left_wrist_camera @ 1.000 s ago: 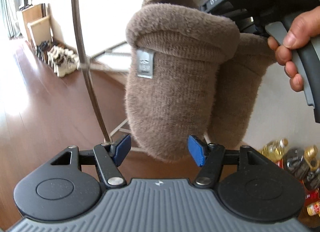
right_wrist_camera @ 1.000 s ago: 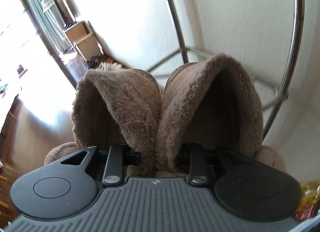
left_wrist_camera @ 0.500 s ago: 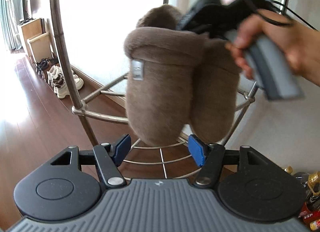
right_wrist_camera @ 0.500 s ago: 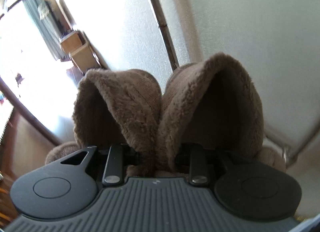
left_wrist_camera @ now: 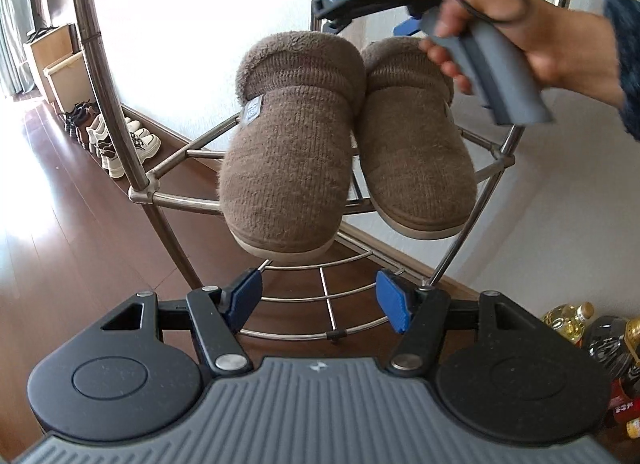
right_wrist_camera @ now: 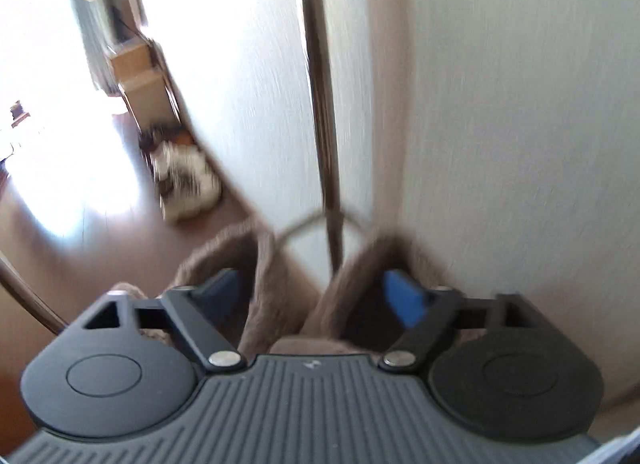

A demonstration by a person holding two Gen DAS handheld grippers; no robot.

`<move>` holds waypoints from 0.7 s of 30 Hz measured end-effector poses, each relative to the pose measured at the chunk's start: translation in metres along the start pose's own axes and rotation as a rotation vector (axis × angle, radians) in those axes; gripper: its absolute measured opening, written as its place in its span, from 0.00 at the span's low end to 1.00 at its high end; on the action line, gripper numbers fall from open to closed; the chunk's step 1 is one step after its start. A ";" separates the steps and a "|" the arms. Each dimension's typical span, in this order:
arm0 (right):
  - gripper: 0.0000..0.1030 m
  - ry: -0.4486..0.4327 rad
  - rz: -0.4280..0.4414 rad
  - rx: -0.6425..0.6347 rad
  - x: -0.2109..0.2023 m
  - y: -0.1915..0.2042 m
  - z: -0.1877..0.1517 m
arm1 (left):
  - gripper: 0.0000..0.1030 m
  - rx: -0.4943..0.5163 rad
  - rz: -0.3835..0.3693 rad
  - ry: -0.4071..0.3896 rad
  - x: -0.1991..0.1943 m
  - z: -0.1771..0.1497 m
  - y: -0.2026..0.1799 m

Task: Organize scattered shoes
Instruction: 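Lower the brown slippers onto the rack's middle shelf with the right tool, then open the right tool and withdraw it from the slippers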

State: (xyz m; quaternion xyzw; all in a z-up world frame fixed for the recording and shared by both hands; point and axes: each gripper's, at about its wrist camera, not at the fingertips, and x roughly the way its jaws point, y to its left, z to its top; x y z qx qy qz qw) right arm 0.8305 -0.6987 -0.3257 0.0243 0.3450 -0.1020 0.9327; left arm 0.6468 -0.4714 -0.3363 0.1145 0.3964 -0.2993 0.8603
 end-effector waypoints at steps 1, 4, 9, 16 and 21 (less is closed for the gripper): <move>0.75 -0.008 0.000 -0.027 -0.007 0.002 -0.005 | 0.63 0.012 0.004 0.001 0.001 0.000 0.001; 0.57 -0.084 0.016 -0.053 -0.057 0.009 -0.043 | 0.63 0.056 0.008 0.012 0.001 -0.003 0.000; 0.17 0.133 0.068 0.064 -0.114 0.013 -0.115 | 0.61 0.221 -0.012 0.060 0.020 -0.007 0.000; 0.17 0.307 0.083 0.129 -0.093 0.047 -0.174 | 0.61 0.335 -0.085 0.108 0.043 0.001 0.007; 0.17 0.327 0.023 0.149 -0.092 0.041 -0.167 | 0.60 0.370 -0.117 0.128 0.055 0.007 0.003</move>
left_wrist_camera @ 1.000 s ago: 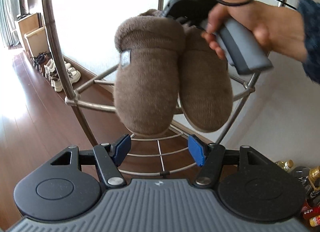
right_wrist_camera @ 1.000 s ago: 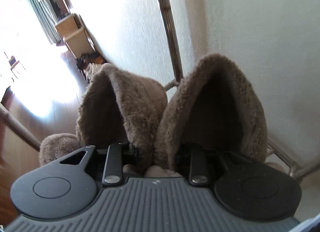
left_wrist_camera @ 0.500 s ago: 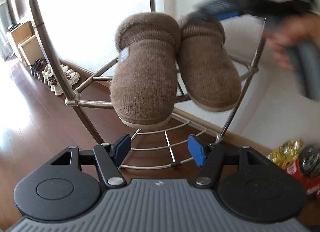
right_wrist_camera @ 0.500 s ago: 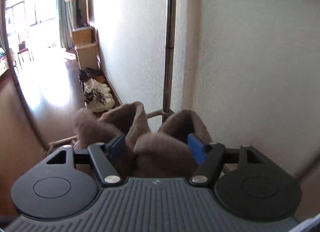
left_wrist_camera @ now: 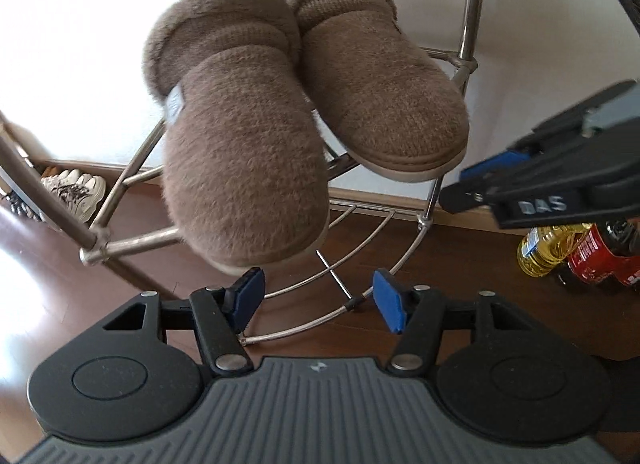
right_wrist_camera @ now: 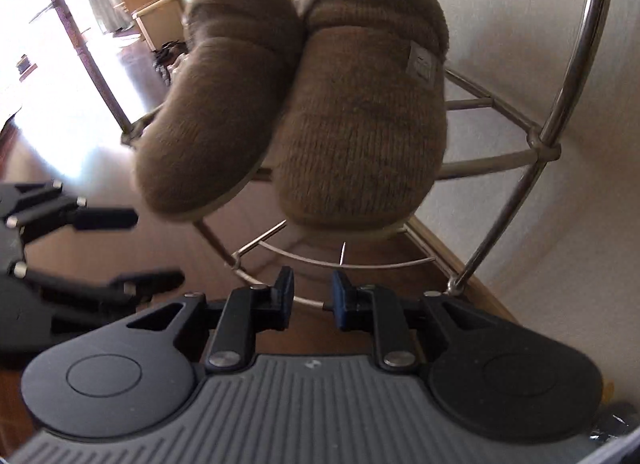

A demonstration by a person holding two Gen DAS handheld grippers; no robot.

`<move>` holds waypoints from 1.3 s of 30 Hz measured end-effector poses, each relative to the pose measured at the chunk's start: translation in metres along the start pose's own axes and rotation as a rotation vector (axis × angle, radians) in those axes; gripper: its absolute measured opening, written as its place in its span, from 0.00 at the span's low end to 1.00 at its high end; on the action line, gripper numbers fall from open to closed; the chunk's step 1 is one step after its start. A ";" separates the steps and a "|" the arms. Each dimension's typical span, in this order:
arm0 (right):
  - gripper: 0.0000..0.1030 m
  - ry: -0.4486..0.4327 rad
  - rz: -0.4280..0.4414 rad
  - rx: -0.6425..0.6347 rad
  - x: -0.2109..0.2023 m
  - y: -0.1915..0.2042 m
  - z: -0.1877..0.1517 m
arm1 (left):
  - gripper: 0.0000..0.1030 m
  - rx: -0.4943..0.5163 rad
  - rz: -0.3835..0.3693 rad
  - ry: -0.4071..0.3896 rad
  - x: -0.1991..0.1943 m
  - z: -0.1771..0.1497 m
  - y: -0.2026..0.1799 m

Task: Organize scattered shoes
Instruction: 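Open the right tool and withdraw it from the slippers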

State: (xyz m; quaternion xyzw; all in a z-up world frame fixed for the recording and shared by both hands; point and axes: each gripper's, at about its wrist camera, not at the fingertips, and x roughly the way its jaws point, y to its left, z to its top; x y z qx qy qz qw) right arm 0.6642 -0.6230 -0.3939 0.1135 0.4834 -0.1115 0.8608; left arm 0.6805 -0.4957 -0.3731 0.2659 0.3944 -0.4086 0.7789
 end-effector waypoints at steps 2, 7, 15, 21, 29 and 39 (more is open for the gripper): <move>0.17 0.020 -0.022 0.031 0.004 -0.005 0.004 | 0.60 0.006 -0.003 -0.003 0.001 0.003 -0.002; 0.17 0.014 -0.061 0.027 -0.001 -0.012 0.006 | 0.60 0.024 -0.033 -0.002 0.007 0.014 -0.008; 0.17 0.008 -0.092 -0.032 0.002 -0.017 0.021 | 0.60 0.047 -0.069 -0.015 0.019 0.032 -0.020; 0.19 0.004 -0.091 -0.045 0.001 -0.018 0.026 | 0.60 0.048 -0.082 -0.032 0.026 0.037 -0.022; 0.21 0.005 -0.074 -0.052 -0.005 -0.021 0.018 | 0.59 0.003 -0.059 -0.048 0.014 0.023 -0.028; 0.30 0.062 -0.044 -0.024 -0.081 -0.004 -0.036 | 0.59 -0.309 -0.012 0.075 -0.086 -0.087 -0.028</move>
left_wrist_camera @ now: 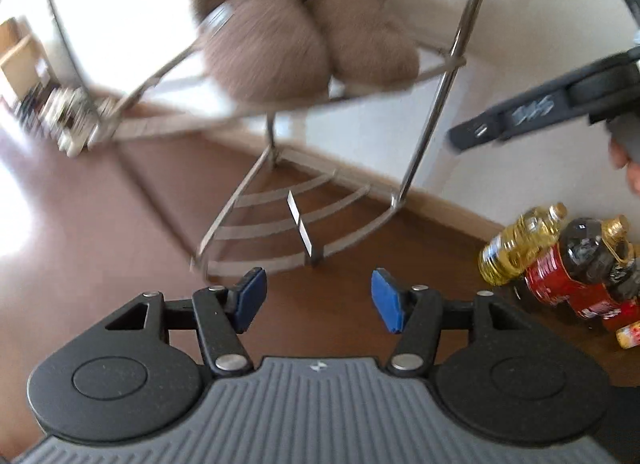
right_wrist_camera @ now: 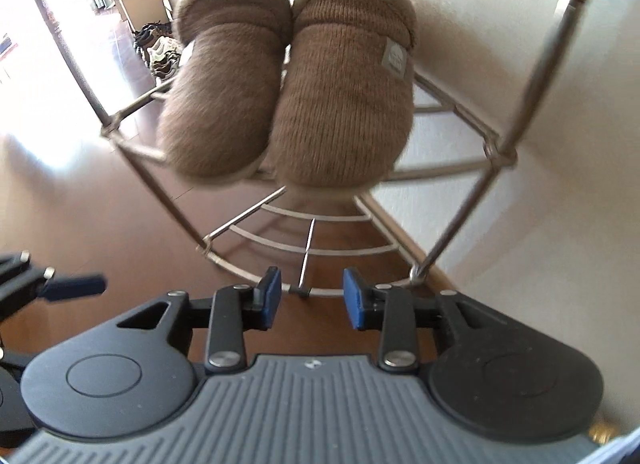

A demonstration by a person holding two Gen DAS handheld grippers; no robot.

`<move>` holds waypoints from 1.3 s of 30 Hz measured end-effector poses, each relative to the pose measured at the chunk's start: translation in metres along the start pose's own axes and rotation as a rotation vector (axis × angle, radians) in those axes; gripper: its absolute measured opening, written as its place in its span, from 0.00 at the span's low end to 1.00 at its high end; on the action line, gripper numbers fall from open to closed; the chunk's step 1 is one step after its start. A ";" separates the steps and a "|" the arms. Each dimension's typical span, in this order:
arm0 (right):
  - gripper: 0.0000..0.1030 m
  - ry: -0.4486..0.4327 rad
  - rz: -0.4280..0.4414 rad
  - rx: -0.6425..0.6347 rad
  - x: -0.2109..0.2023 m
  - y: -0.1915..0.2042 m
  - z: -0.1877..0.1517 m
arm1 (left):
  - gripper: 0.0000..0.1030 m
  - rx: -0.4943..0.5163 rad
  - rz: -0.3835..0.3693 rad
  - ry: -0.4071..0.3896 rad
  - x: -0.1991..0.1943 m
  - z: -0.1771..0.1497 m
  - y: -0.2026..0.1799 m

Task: Organize scattered shoes
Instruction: 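Open the right tool and withdraw it from the slippers, then move the right tool down to the grey-lined pink slippers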

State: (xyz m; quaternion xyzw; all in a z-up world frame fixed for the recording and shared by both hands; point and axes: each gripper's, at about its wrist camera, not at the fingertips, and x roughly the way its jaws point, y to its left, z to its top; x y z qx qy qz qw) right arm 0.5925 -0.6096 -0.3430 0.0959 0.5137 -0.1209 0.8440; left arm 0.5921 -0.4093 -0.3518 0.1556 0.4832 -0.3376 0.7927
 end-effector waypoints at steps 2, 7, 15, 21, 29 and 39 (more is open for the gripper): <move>0.31 0.000 0.005 0.008 -0.023 0.005 -0.016 | 0.59 -0.040 0.007 0.016 -0.024 -0.022 -0.001; 0.42 -0.031 -0.003 0.049 -0.102 0.016 -0.071 | 0.63 -0.110 0.028 0.036 -0.088 -0.064 -0.010; 0.52 0.034 0.002 0.156 -0.204 0.025 -0.155 | 0.63 -0.092 0.076 0.065 -0.182 -0.111 -0.047; 0.63 0.008 0.058 0.034 -0.243 0.011 -0.173 | 0.63 -0.209 0.128 0.073 -0.206 -0.134 -0.096; 0.64 0.023 0.159 -0.067 -0.257 -0.067 -0.216 | 0.64 -0.364 0.257 0.046 -0.209 -0.172 -0.184; 0.64 0.189 0.148 -0.082 -0.243 -0.116 -0.269 | 0.64 -0.428 0.227 0.179 -0.197 -0.225 -0.235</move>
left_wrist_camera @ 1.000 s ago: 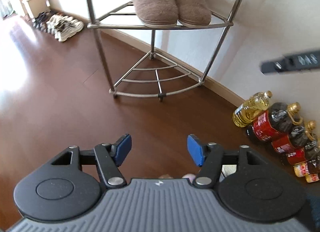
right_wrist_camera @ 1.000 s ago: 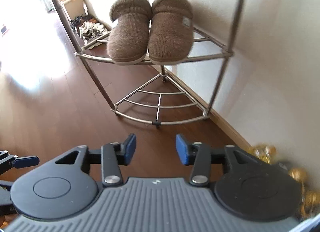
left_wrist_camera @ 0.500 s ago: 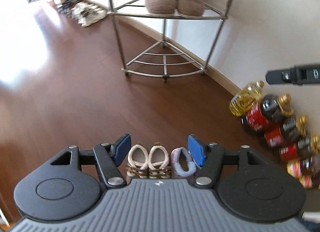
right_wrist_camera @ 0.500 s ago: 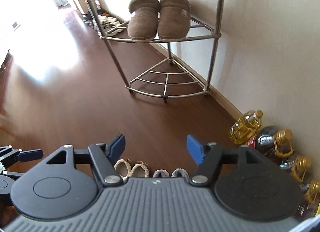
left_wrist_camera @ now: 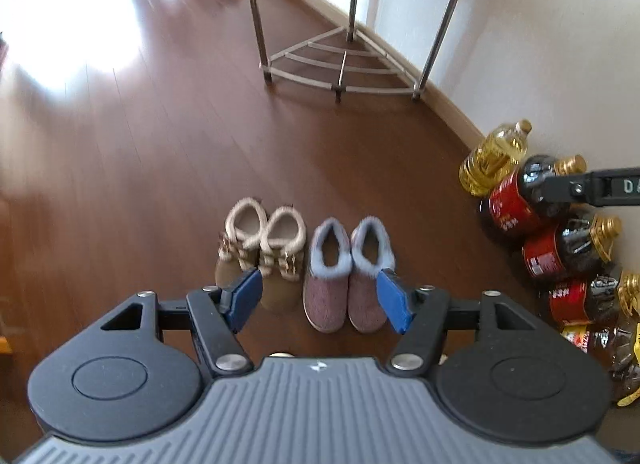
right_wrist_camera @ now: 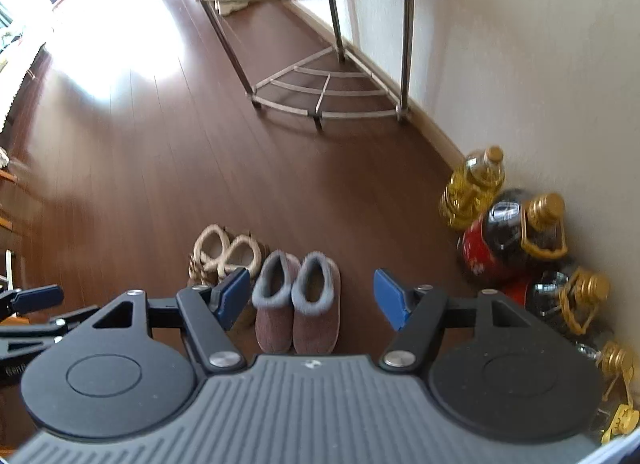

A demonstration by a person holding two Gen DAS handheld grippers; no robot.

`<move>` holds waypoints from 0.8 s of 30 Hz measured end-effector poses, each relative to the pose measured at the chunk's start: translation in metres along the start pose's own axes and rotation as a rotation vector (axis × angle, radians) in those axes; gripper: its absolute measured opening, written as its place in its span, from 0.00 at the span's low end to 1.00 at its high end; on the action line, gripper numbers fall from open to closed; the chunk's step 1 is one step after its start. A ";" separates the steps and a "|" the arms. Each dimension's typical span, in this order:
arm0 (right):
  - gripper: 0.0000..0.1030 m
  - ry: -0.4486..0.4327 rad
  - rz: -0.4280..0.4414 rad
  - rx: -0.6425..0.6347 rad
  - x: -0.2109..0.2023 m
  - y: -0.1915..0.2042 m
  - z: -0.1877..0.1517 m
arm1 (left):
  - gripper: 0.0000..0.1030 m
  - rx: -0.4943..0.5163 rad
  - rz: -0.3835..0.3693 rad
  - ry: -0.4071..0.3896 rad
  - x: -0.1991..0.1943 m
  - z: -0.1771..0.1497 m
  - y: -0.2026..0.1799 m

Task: Organize scattered shoes
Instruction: 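Move the right tool down to the grey-lined pink slippers, then grasp both pink slippers by their grey fur heels with the right tool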

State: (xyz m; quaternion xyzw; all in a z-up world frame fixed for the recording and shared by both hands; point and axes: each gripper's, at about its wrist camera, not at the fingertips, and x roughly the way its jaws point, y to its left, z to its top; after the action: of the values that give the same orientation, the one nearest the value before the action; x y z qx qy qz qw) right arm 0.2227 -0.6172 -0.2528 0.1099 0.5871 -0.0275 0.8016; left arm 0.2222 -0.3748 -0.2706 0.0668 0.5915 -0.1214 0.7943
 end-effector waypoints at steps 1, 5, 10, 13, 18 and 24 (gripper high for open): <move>0.64 0.013 0.005 -0.001 0.007 0.001 -0.002 | 0.64 0.001 0.001 0.010 0.006 -0.006 0.000; 0.64 0.049 0.008 0.007 0.030 0.011 -0.008 | 0.64 0.038 0.002 0.043 0.029 -0.014 0.004; 0.64 0.082 -0.030 0.011 0.063 0.039 -0.010 | 0.64 0.048 -0.065 0.046 0.049 -0.001 0.028; 0.64 0.089 -0.043 0.035 0.082 0.053 -0.012 | 0.64 0.088 -0.069 0.028 0.063 0.009 0.048; 0.63 0.098 -0.045 0.058 0.120 0.074 -0.020 | 0.64 0.164 -0.055 0.058 0.101 0.015 0.068; 0.63 0.172 -0.052 0.033 0.198 0.077 -0.038 | 0.64 0.188 -0.084 0.075 0.156 -0.005 0.067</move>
State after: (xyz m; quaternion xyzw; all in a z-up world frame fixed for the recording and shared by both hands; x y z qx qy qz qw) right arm 0.2620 -0.5176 -0.4404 0.1097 0.6558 -0.0485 0.7453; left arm 0.2782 -0.3265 -0.4241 0.1208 0.6090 -0.2069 0.7561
